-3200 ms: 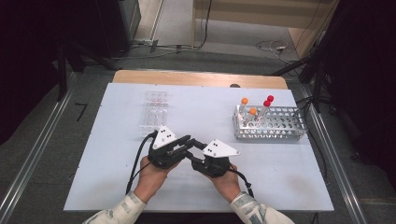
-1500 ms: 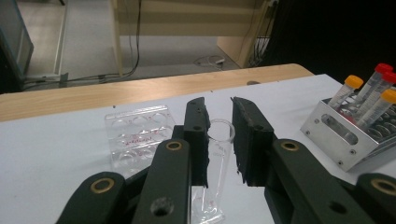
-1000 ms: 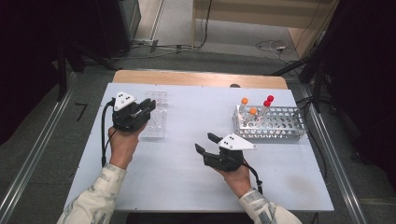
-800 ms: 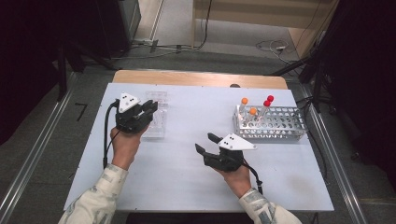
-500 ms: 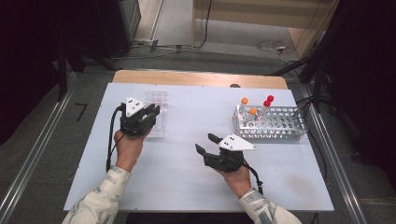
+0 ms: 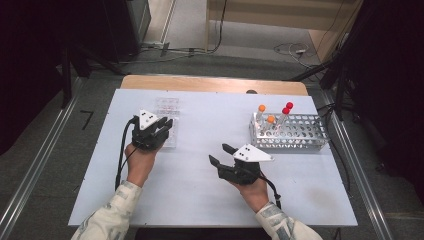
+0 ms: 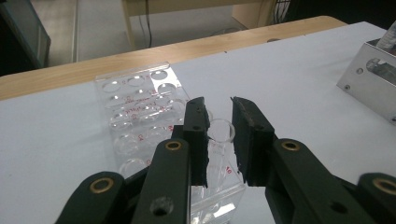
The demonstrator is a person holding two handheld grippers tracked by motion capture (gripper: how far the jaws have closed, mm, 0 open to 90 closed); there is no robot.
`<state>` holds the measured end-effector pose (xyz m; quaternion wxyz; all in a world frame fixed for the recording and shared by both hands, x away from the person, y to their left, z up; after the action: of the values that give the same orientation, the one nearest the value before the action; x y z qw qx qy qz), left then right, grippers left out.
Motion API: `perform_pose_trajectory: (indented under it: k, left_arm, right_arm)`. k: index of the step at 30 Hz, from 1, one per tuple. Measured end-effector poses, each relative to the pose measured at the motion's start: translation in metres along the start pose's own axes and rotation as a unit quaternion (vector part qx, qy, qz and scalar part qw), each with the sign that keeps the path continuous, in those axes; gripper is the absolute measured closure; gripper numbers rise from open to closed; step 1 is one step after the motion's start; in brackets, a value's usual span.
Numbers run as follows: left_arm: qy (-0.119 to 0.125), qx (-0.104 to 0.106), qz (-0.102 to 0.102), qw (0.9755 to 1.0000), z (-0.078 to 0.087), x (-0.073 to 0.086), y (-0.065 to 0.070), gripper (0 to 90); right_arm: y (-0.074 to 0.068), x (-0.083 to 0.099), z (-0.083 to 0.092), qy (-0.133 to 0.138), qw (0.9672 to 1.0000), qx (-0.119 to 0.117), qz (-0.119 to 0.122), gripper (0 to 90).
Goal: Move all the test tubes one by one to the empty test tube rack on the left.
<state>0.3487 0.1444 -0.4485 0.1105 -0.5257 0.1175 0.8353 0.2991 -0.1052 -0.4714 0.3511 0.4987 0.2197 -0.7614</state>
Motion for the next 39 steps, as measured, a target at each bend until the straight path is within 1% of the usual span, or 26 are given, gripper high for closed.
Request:
perform_pose_trajectory:
  k: [4,6,8,10,12,14,16,18,21,24,26,28,29,36,39]
  left_arm:
    - [0.006,0.006,0.007,0.9999,0.001,-0.001,0.000,74.3]
    - [0.007,0.007,0.010,0.9999,0.002,-0.002,-0.001,74.2]
    - [0.007,0.008,0.013,0.9999,0.002,-0.002,-0.001,71.6]
    - [0.008,0.012,0.017,0.9997,0.003,-0.002,-0.001,71.2]
    - [0.011,0.015,0.021,0.9996,0.005,-0.003,0.000,64.7]
    - [0.012,0.017,0.032,0.9993,0.008,-0.005,0.001,51.7]
    - [0.011,0.019,0.041,0.9989,0.010,-0.006,0.001,42.4]
    - [0.010,0.018,0.046,0.9987,0.012,-0.006,0.001,34.5]
    - [0.007,0.015,0.054,0.9984,0.015,-0.007,0.001,27.6]
    - [0.008,0.014,0.057,0.9983,0.018,-0.007,0.001,23.7]
    - [0.003,0.013,0.053,0.9985,0.020,-0.006,0.002,20.1]
    - [0.001,0.012,0.051,0.9986,0.022,-0.005,0.003,18.5]
    - [0.001,0.011,0.049,0.9987,0.023,-0.004,0.002,17.8]
    - [-0.004,0.004,0.047,0.9989,0.027,0.001,0.002,14.8]
    - [-0.003,0.003,0.047,0.9989,0.028,0.002,0.002,14.8]
  right_arm:
    - [0.000,0.000,0.000,0.000,1.0000,0.000,0.000,38.1]
    - [0.000,0.000,0.000,-0.001,1.0000,0.000,0.001,38.1]
    - [0.000,0.000,0.000,-0.001,1.0000,0.000,0.000,38.2]
    - [0.000,0.000,0.000,0.000,1.0000,0.001,0.001,38.2]
    - [0.001,0.000,0.000,0.001,1.0000,0.001,0.000,38.3]
    - [0.001,0.000,0.001,0.002,1.0000,0.001,0.000,38.3]
    - [0.002,0.000,0.001,0.001,1.0000,0.002,-0.001,38.3]
    - [0.004,0.000,0.002,0.002,1.0000,0.004,-0.002,38.3]
    - [0.008,0.000,0.005,0.003,0.9999,0.010,-0.004,38.2]
    - [0.013,-0.001,0.007,0.006,0.9998,0.016,-0.006,38.3]
    - [0.015,-0.001,0.009,0.006,0.9998,0.020,-0.008,38.3]
    - [0.019,-0.001,0.011,0.005,0.9997,0.024,-0.009,38.3]
    - [0.022,0.000,0.012,0.005,0.9996,0.027,-0.008,38.2]
    - [0.044,0.001,0.025,0.006,0.9984,0.053,-0.021,38.2]
    - [0.054,0.003,0.030,0.006,0.9973,0.068,-0.027,38.2]
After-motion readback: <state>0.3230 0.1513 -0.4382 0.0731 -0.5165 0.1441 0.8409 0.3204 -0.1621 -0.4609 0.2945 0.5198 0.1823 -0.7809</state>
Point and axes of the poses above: each handheld gripper's, and its own axes: z roughly backward along the jaws, x roughly out of its underside, y roughly to its right, the point moved 4 cm from there along -z, roughly forward along the jaws, and after that the axes turned 3 degrees about z, right-handed, at the moved point
